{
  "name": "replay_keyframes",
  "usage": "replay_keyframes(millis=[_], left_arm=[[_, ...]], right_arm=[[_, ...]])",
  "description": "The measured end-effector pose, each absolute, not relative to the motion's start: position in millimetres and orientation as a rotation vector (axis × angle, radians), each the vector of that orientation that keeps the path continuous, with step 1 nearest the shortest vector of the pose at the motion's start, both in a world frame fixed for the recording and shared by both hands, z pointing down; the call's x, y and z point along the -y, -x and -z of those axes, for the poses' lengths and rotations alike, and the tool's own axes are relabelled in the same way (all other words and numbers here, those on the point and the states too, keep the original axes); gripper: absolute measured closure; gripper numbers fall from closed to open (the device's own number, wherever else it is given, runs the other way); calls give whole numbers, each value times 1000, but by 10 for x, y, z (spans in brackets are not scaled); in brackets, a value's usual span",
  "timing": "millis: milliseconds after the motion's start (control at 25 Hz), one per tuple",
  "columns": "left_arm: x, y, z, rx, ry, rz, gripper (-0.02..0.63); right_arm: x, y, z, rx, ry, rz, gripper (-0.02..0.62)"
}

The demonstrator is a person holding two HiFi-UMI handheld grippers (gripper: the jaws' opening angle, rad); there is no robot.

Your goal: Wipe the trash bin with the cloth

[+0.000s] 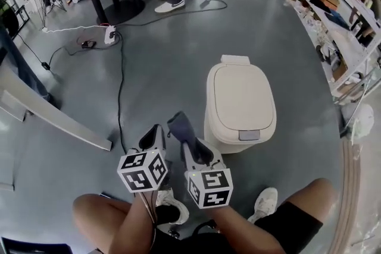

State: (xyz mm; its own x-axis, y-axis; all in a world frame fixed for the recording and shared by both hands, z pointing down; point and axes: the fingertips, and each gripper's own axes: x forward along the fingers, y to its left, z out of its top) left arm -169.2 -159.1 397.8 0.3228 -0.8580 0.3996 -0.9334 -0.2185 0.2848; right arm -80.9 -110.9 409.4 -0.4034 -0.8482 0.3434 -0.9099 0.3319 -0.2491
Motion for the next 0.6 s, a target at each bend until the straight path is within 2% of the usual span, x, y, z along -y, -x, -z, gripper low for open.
replay_keyframes(millis=[240, 600], left_arm=[[1311, 1188, -3599, 1556, -2242, -202, 606], [844, 351, -3236, 1498, -2433, -251, 606]], right_arm=[[793, 216, -3345, 2506, -1637, -424, 502], [465, -1009, -3115, 2379, -1766, -224, 502]])
